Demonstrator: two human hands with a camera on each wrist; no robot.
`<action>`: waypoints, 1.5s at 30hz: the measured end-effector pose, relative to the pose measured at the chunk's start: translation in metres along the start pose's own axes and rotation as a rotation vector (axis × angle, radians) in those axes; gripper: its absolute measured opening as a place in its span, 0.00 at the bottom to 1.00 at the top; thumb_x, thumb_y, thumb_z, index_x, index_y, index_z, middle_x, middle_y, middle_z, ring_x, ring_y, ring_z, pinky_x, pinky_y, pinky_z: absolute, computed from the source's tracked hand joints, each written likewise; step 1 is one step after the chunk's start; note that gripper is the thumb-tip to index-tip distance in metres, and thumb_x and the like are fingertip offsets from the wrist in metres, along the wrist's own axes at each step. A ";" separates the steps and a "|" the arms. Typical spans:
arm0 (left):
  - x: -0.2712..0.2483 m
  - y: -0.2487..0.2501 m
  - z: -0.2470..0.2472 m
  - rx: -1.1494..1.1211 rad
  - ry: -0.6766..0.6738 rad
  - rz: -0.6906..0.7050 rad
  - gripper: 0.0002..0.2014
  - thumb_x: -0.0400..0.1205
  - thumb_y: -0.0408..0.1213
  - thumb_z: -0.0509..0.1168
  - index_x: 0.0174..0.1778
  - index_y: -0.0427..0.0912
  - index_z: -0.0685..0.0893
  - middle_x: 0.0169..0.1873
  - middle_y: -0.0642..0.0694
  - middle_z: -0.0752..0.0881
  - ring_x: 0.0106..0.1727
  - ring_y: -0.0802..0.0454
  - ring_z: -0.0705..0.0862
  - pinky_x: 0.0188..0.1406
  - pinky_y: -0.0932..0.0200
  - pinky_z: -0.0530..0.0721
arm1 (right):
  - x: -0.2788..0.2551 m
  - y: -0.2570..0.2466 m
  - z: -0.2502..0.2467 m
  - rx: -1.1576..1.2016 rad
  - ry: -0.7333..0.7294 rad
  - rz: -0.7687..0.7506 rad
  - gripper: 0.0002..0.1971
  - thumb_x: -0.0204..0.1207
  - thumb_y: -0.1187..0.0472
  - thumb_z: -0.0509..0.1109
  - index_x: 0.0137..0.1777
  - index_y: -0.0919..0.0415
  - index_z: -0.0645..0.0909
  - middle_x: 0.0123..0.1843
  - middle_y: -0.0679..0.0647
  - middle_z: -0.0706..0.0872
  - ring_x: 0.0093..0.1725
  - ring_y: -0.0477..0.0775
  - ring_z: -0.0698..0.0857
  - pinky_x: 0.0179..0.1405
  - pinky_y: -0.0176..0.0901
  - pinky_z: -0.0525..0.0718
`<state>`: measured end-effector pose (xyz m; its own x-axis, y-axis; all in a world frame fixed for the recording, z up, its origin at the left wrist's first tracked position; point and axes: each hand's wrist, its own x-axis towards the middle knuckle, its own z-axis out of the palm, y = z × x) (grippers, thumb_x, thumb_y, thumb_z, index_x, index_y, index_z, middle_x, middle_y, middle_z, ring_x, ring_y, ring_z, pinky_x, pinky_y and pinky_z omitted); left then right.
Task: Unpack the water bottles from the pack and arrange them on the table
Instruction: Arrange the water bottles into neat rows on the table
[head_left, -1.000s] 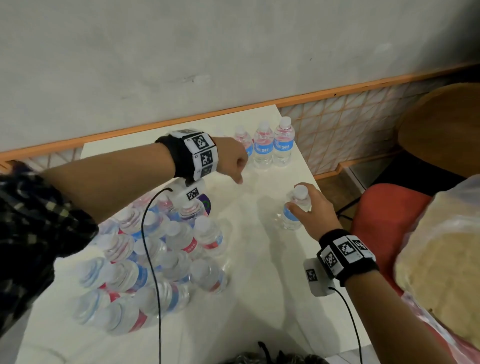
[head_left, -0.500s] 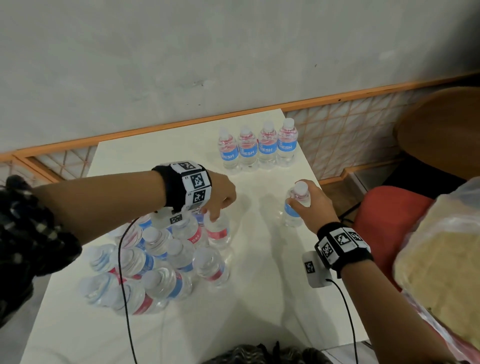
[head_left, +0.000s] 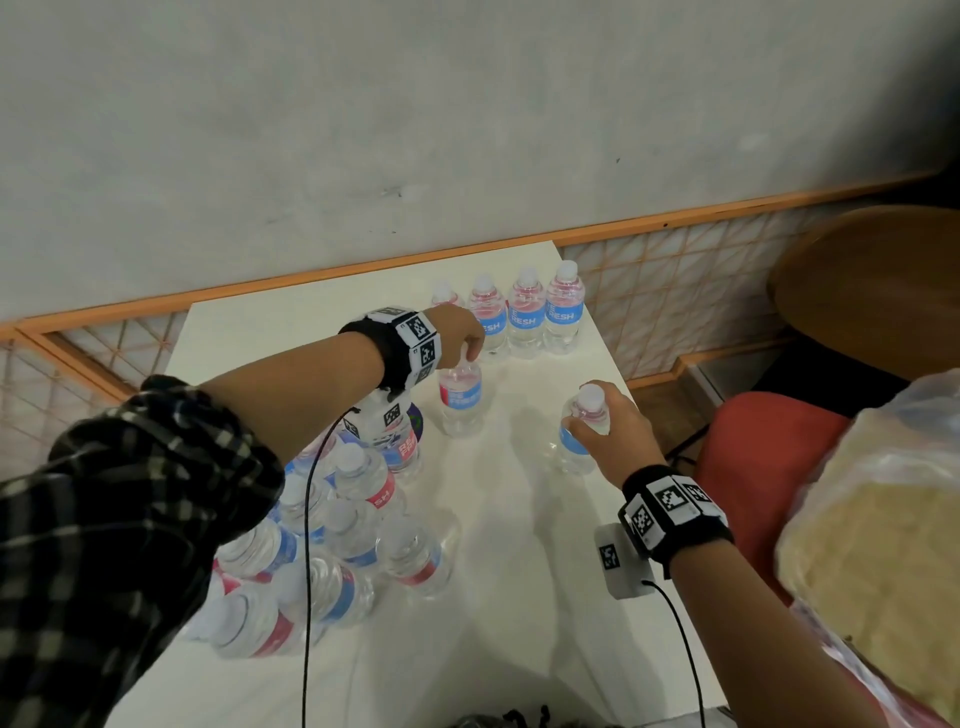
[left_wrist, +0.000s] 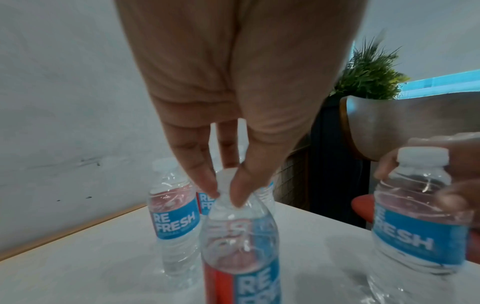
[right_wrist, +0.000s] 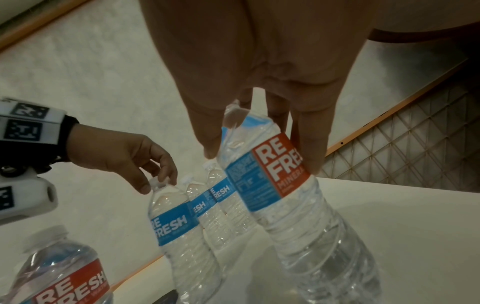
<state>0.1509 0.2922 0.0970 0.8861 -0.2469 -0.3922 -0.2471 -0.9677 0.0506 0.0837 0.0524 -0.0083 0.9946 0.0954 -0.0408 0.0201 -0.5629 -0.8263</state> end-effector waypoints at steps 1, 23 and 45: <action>0.003 -0.003 0.001 -0.010 0.022 0.001 0.15 0.75 0.19 0.60 0.51 0.39 0.84 0.56 0.38 0.84 0.52 0.41 0.81 0.46 0.59 0.75 | 0.000 0.000 0.000 -0.003 0.001 -0.002 0.20 0.73 0.55 0.73 0.64 0.51 0.74 0.58 0.52 0.82 0.57 0.52 0.80 0.58 0.41 0.75; 0.036 -0.027 0.000 -0.157 0.170 -0.313 0.17 0.76 0.42 0.73 0.52 0.32 0.85 0.36 0.42 0.83 0.40 0.46 0.82 0.45 0.55 0.81 | -0.001 -0.001 -0.002 -0.003 -0.004 -0.009 0.20 0.74 0.55 0.73 0.65 0.51 0.74 0.57 0.50 0.82 0.57 0.51 0.79 0.57 0.40 0.74; 0.053 -0.043 0.004 -0.115 0.195 -0.284 0.18 0.76 0.43 0.72 0.59 0.37 0.86 0.54 0.38 0.87 0.55 0.41 0.84 0.44 0.57 0.76 | -0.002 -0.005 -0.002 -0.005 -0.003 0.011 0.20 0.74 0.55 0.73 0.65 0.52 0.75 0.57 0.49 0.81 0.57 0.50 0.79 0.57 0.39 0.72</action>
<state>0.2067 0.3214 0.0702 0.9739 0.0380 -0.2238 0.0555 -0.9958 0.0722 0.0817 0.0531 -0.0026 0.9944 0.0921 -0.0513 0.0101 -0.5681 -0.8229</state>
